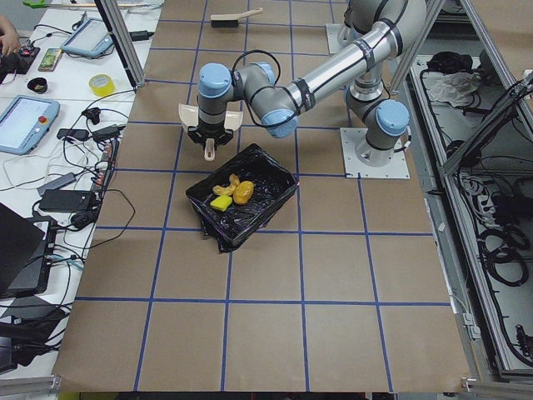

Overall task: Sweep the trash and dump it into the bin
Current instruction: 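Bring the empty dustpan back onto the table with the left gripper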

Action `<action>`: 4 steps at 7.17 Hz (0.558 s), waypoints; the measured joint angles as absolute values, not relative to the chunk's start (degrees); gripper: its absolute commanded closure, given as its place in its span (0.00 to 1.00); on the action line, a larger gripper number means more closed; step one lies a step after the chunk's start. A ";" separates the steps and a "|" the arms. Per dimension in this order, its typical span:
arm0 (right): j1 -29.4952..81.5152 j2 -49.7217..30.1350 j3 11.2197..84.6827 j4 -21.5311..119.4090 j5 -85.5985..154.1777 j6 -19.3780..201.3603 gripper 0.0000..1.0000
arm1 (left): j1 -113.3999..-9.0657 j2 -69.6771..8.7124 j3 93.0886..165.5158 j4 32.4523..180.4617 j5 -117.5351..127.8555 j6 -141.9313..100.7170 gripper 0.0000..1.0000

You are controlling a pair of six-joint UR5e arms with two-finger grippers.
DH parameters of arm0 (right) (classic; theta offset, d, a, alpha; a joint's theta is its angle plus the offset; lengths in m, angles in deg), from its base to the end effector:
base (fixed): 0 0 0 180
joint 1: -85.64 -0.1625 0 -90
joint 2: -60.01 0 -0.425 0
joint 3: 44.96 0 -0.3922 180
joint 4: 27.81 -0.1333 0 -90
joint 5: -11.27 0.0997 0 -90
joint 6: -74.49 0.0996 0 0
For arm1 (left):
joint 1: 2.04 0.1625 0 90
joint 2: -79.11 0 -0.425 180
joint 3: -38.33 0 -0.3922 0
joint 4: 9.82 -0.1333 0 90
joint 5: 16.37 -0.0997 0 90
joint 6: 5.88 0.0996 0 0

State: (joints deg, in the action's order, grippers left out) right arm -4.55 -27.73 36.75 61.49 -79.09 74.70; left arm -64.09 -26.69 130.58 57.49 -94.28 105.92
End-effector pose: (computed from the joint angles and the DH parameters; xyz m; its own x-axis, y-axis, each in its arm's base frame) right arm 0.1344 -0.5149 0.5385 -1.0000 0.0009 0.0059 0.0004 0.9957 -0.0929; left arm 0.1431 -0.5986 0.3609 -0.1100 0.9821 -0.1526 0.9829 0.0847 -0.1638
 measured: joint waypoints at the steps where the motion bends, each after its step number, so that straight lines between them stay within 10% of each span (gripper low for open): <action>1: -4.54 -27.82 36.77 61.49 -79.14 74.70 0.00 | -66.00 -27.97 130.64 58.24 -92.59 103.41 1.00; 4: -4.54 -27.84 36.78 61.41 -79.23 74.65 0.00 | -70.73 -33.94 131.28 57.92 -91.74 101.43 1.00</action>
State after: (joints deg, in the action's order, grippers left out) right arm -4.54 -27.84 36.78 61.41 -79.23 74.65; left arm -70.73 -33.94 131.28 57.92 -91.74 101.43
